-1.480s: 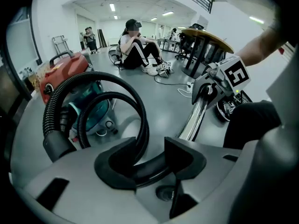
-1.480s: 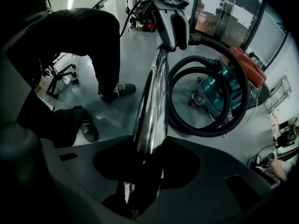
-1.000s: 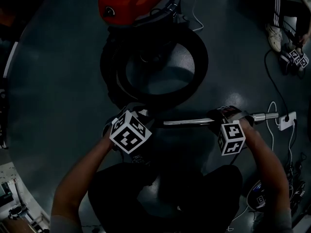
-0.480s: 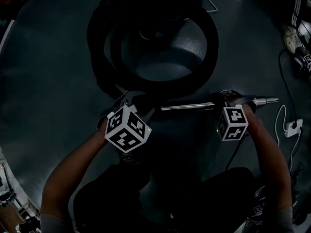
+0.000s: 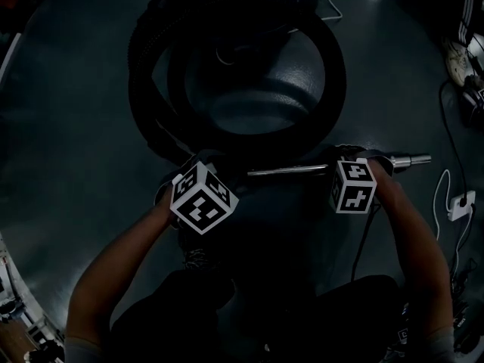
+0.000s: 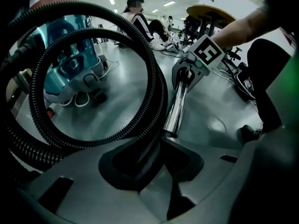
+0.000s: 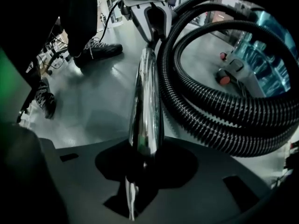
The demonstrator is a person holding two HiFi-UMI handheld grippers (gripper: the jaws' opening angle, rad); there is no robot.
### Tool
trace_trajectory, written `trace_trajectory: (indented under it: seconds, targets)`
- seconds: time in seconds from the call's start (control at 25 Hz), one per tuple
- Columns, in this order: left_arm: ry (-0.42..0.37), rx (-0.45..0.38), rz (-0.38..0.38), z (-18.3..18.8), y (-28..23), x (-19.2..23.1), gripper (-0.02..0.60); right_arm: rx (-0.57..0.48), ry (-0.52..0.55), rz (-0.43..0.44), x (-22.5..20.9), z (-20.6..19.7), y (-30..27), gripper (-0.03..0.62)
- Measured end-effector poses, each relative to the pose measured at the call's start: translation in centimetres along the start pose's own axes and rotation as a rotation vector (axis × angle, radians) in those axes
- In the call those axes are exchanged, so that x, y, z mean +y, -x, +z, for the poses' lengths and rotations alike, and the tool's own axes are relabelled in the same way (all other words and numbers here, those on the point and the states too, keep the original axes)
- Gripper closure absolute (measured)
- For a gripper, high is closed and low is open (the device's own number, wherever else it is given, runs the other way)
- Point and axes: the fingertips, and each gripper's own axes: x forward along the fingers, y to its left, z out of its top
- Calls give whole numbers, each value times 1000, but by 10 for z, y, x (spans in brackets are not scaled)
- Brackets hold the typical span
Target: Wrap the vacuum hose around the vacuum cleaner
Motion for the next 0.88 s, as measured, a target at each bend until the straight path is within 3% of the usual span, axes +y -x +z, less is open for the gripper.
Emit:
trace_trajectory:
  seconds: [0.48, 0.64, 0.88]
  targets:
    - [15, 33, -2, -3, -10, 4, 459, -1, -84, 182, 0, 0, -14, 462]
    - [25, 35, -1, -3, -12, 4, 459, -28, -113, 194, 2, 2, -13, 462]
    - [50, 28, 16, -1, -13, 9, 478, -102, -175, 130, 3, 3, -11, 427]
